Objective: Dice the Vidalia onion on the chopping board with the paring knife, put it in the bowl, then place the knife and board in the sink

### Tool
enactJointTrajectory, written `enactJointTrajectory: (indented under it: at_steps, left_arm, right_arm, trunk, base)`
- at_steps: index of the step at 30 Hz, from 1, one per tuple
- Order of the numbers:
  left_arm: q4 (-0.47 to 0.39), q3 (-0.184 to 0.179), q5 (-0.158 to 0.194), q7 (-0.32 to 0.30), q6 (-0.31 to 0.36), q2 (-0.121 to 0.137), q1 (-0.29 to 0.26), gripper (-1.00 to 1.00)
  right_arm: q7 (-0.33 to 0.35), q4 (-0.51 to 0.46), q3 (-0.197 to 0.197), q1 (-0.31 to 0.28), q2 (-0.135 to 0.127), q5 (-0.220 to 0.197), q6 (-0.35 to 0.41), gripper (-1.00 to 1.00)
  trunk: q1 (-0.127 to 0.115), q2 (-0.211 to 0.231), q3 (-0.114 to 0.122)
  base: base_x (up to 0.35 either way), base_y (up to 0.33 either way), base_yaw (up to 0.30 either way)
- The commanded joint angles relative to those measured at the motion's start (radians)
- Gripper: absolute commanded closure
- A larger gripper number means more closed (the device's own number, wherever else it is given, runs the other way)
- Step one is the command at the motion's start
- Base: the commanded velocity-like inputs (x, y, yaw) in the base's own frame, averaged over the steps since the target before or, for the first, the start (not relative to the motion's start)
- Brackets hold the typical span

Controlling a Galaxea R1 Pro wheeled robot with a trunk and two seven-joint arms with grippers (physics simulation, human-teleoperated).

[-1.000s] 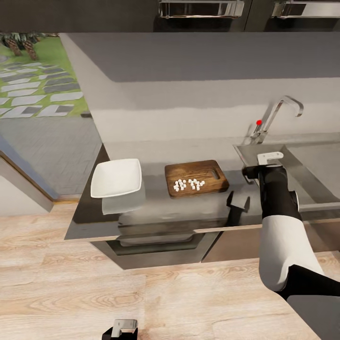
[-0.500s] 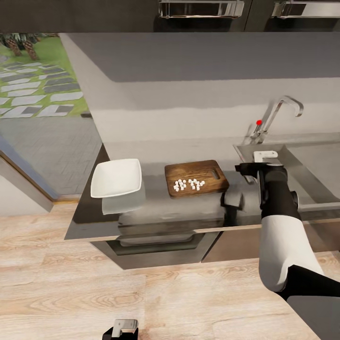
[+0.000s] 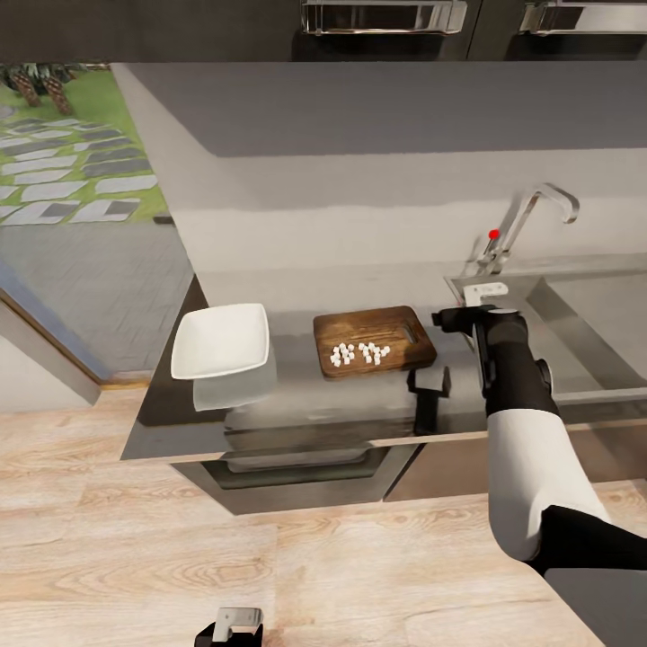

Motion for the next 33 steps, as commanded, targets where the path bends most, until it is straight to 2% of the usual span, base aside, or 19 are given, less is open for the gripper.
enactJointTrajectory:
  at_steps: [1,8,13,33]
  left_arm:
    - [0.004,-0.003,-0.002,0.005,-0.007,0.000,-0.002,-1.00]
    - [0.004,-0.003,-0.002,0.005,-0.007,0.000,-0.002,-1.00]
    - [0.004,-0.003,-0.002,0.005,-0.007,0.000,-0.002,-1.00]
    - [0.004,-0.003,-0.002,0.006,-0.007,-0.001,-0.002,-1.00]
  right_arm:
    - [0.009,-0.001,-0.003,-0.001,0.003,0.011,0.002,-1.00]
    - [0.011,0.009,-0.001,-0.001,0.015,0.012,0.000,-1.00]
    - [0.013,0.026,0.000,-0.001,0.029,0.010,-0.058,-1.00]
    - [0.044,0.037,-0.004,-0.001,0.024,0.012,-0.063,-1.00]
  trunk:
    - [0.000,-0.001,-0.001]
    - [0.000,-0.001,-0.001]
    - [0.000,-0.001,-0.002]
    - [0.000,-0.001,-0.030]
  base:
    - [0.005,0.000,0.000]
    - [0.001,0.000,0.000]
    - [0.000,0.000,0.000]
    - [0.000,0.000,0.000]
